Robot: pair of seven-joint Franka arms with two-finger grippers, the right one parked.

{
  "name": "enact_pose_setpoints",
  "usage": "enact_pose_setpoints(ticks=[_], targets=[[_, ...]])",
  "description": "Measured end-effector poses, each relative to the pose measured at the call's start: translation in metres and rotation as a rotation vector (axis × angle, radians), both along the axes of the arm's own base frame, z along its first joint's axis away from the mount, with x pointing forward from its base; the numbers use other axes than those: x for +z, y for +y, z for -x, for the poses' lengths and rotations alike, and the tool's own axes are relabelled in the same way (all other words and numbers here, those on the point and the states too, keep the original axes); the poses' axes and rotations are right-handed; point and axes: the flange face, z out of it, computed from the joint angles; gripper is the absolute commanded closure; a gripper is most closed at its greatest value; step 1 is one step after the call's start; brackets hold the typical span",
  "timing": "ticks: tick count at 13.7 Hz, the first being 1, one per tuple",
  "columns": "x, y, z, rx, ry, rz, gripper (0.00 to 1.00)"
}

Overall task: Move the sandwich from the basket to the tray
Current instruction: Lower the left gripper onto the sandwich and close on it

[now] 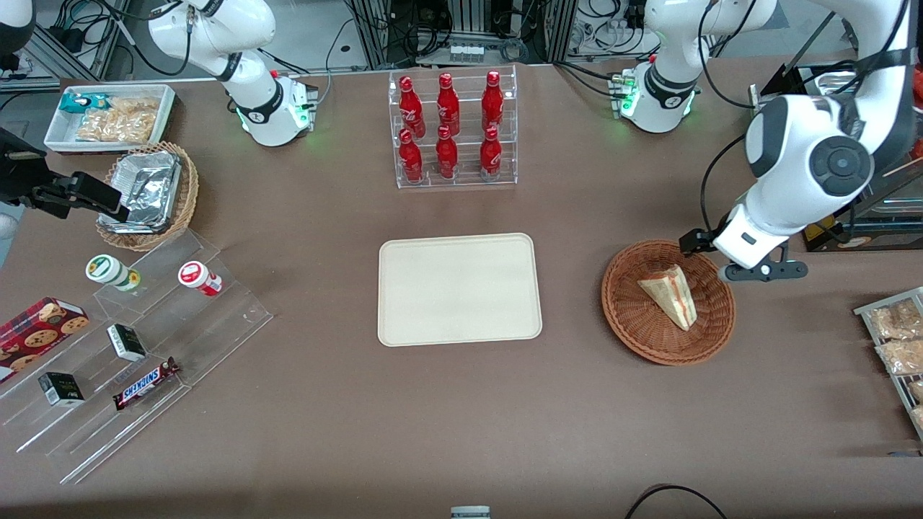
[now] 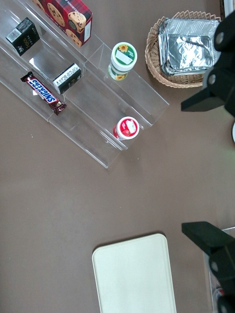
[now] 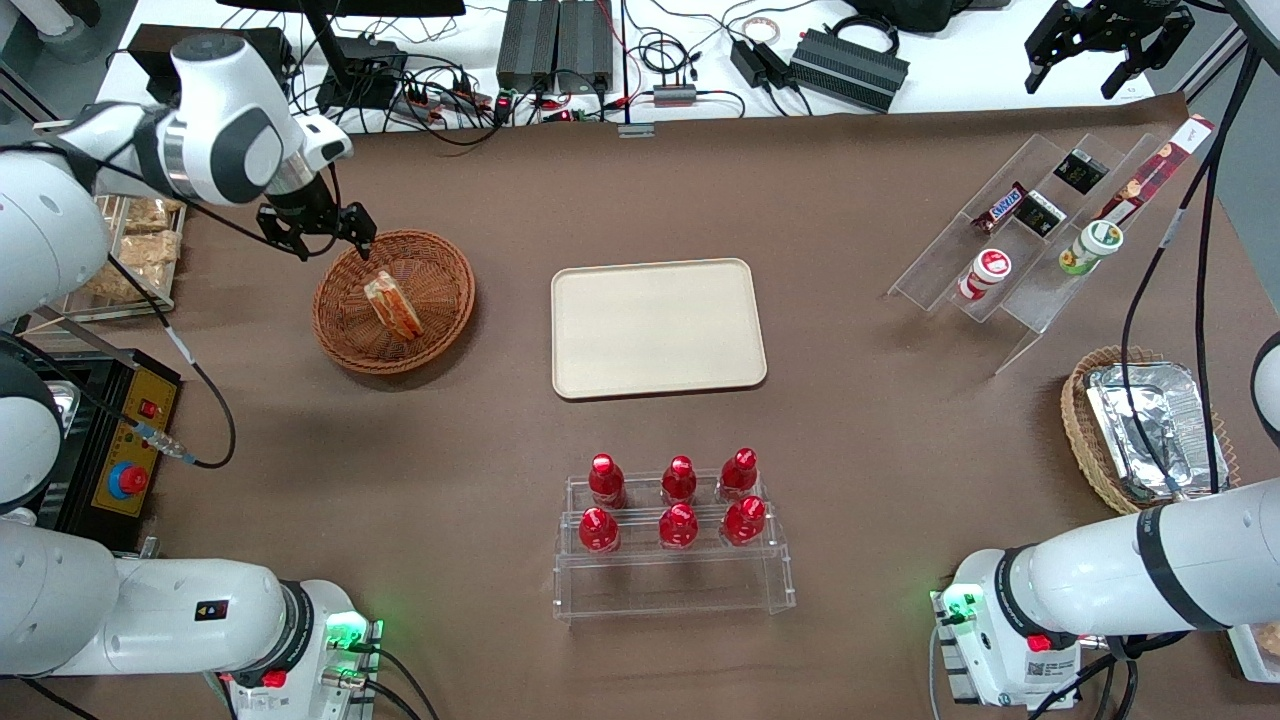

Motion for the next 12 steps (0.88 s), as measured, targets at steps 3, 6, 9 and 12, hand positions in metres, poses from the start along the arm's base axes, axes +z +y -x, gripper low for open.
enact_pose_setpoints(ticks=[3, 6, 9, 12], targets=[[-0.023, 0.003, 0.005, 0.004, -0.01, 0.004, 0.0], [-0.026, 0.004, 0.004, 0.076, -0.005, 0.0, 0.0], [-0.033, 0.003, 0.005, 0.269, 0.002, -0.011, 0.0], [-0.043, -0.002, 0.0, 0.514, -0.027, -0.013, 0.0]])
